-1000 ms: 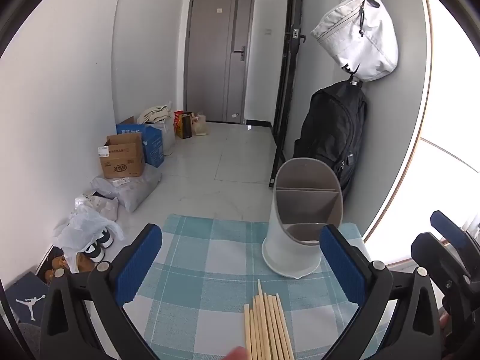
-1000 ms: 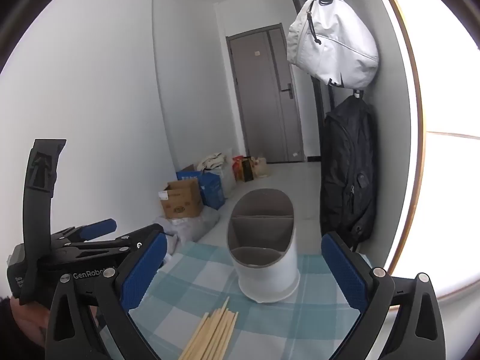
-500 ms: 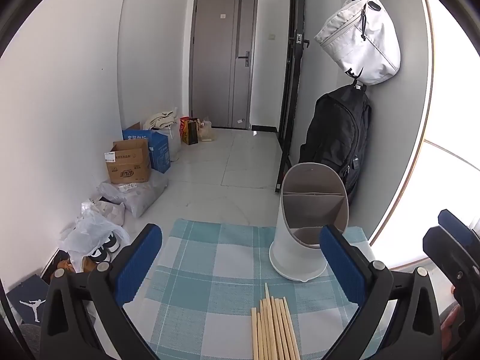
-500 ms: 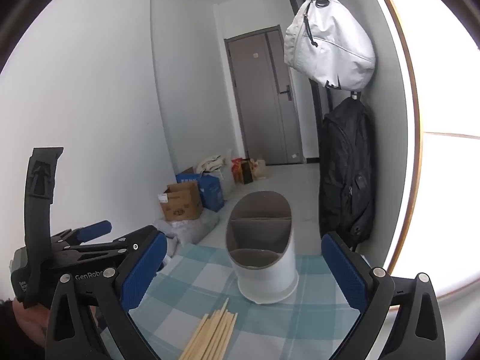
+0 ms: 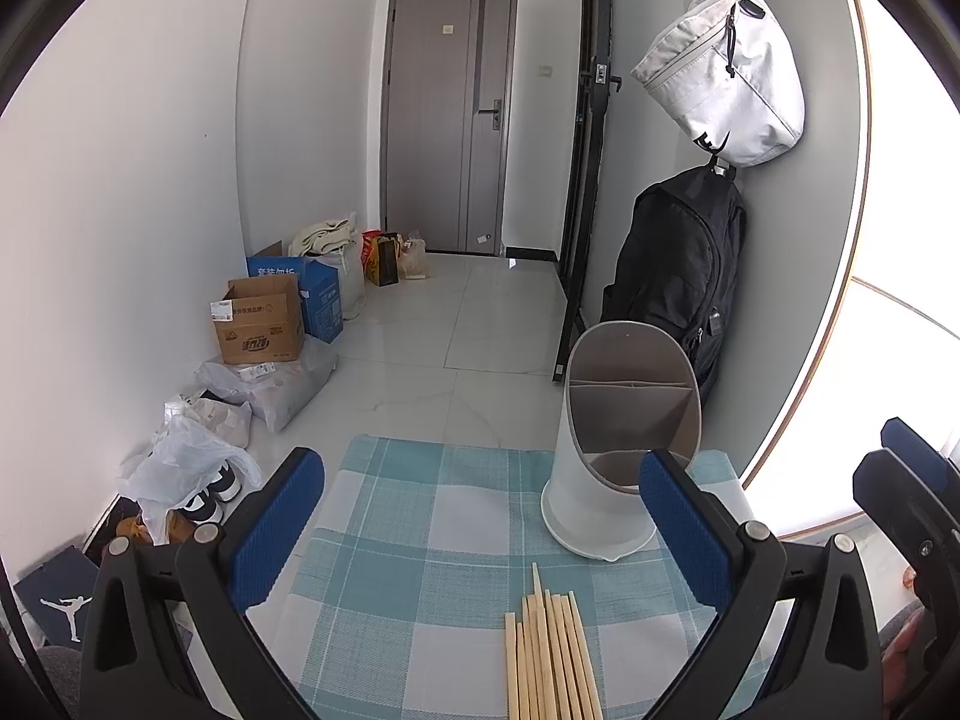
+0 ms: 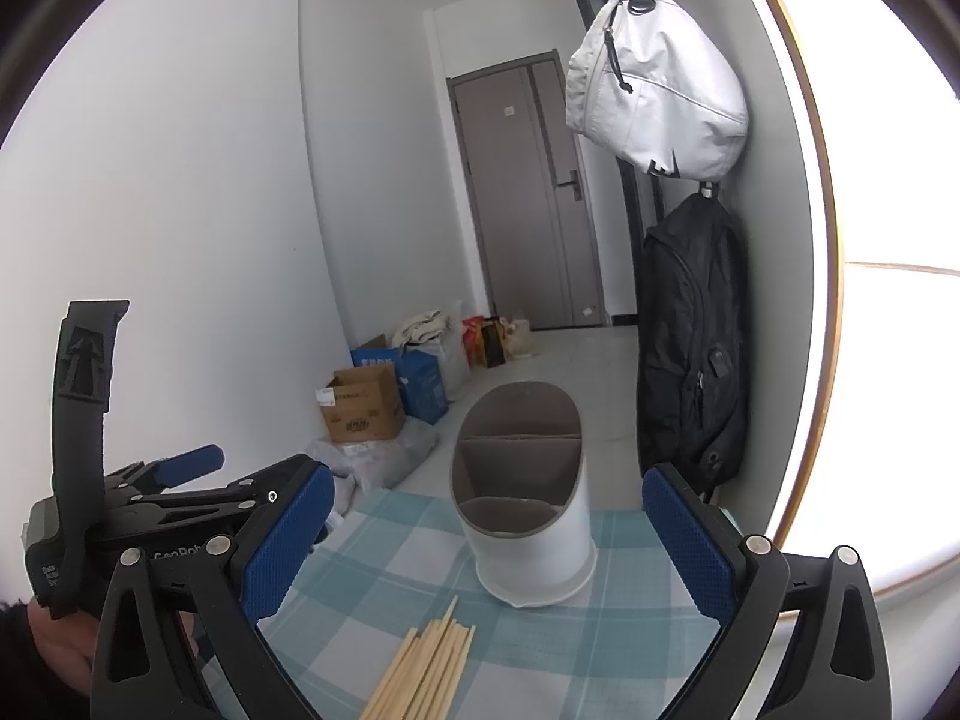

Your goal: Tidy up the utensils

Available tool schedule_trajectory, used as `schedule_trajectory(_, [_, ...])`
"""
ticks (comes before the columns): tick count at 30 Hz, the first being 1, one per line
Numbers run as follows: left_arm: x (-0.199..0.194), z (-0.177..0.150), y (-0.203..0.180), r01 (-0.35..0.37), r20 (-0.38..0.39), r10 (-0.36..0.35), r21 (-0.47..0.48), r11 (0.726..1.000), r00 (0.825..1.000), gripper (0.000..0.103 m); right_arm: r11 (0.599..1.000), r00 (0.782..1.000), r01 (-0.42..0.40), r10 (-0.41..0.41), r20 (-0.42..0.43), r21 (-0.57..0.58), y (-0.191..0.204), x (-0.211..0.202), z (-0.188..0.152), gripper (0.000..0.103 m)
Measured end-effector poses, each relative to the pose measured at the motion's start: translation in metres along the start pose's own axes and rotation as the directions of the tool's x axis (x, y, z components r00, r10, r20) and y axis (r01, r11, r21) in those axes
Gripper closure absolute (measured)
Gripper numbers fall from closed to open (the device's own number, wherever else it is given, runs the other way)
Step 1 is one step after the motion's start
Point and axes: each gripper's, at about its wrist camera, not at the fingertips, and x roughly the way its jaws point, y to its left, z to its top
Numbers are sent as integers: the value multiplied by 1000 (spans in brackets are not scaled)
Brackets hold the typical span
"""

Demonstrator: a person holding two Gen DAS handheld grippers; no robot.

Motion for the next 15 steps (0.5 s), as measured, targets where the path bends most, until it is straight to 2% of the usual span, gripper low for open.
schedule_trajectory(15, [2, -1, 0, -2, -13, 2, -2, 1000, 1000, 1, 1000, 1000, -1, 1, -6, 0, 0, 2, 1, 0])
